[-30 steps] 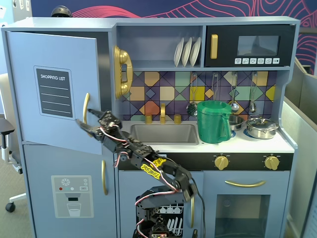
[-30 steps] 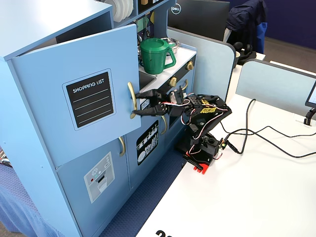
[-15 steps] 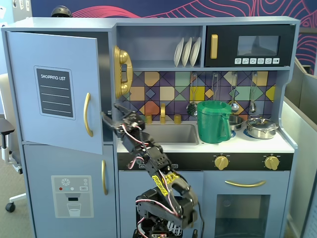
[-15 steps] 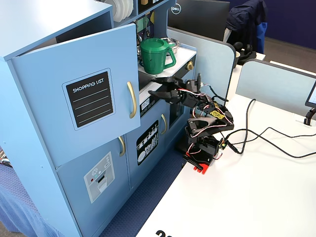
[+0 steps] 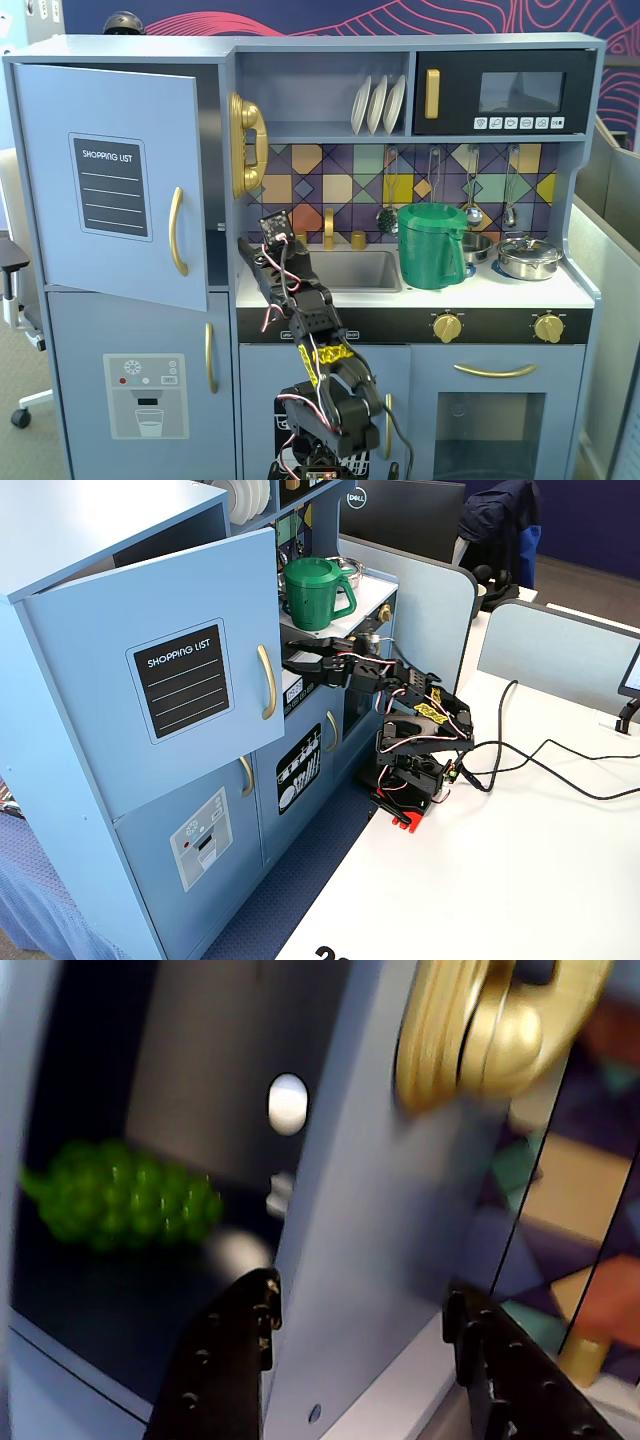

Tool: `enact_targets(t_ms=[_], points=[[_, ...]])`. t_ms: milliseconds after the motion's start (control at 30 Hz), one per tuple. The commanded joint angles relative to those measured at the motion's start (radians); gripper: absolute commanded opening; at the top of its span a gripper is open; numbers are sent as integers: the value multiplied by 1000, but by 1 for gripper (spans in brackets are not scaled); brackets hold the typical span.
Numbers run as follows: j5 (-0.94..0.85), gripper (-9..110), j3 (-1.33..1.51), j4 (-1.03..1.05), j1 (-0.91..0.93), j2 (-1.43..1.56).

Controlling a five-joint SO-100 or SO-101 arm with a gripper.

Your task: Open the left cabinet door

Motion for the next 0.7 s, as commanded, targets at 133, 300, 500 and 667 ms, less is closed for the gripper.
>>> enact_targets(t_ms=[133,300,500,667], points=[[9,11,-44,-173,-15,-173],[-71,11,-28,-265,-118,-218],[-160,11,-21,-337,-225,-261],[-190,11,-28,-388,-285,-284]])
